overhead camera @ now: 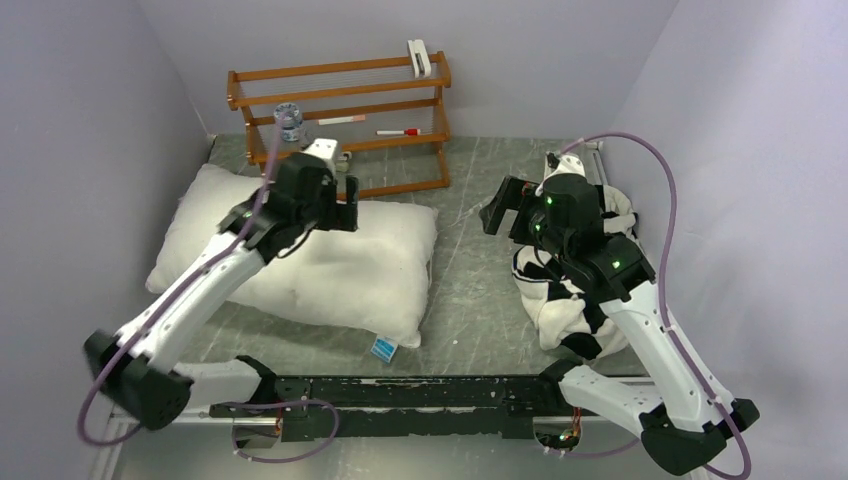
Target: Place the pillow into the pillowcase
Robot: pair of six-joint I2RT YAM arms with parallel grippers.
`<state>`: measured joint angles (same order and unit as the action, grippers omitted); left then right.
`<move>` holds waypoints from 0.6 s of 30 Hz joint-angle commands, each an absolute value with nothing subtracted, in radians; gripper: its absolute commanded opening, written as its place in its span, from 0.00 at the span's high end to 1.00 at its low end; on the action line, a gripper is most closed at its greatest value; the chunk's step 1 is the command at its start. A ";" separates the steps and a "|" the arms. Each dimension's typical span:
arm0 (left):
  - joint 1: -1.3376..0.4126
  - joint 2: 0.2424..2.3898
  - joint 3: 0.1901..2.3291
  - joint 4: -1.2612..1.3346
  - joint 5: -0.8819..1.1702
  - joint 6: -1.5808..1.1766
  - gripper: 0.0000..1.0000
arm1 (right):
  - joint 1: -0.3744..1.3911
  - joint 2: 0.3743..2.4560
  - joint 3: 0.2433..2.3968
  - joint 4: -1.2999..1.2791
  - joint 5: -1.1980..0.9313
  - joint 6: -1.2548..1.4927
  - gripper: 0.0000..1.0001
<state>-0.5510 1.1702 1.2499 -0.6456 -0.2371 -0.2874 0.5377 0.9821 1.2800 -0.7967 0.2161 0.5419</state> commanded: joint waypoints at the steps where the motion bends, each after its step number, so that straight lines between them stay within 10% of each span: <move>1: -0.546 1.347 1.219 -0.749 -0.328 -0.318 0.03 | 0.531 0.962 1.246 -0.775 0.219 0.548 0.00; 6: -0.580 1.479 1.128 -0.665 -0.302 -0.318 0.08 | 0.531 0.968 1.171 -0.695 0.216 0.635 0.00; 12: -0.637 1.444 1.081 -0.519 -0.075 -0.292 0.89 | 0.529 1.070 1.089 -0.628 0.480 0.733 0.00; 18: -0.669 1.325 1.144 -0.407 0.188 -0.367 0.95 | 0.412 1.224 1.049 -0.663 0.674 0.733 0.00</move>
<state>-0.6243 1.3766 1.1011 -0.5091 -0.1192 -0.2928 0.5003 1.1519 1.0637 -0.6556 0.4915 0.7055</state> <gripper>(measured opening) 0.070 0.997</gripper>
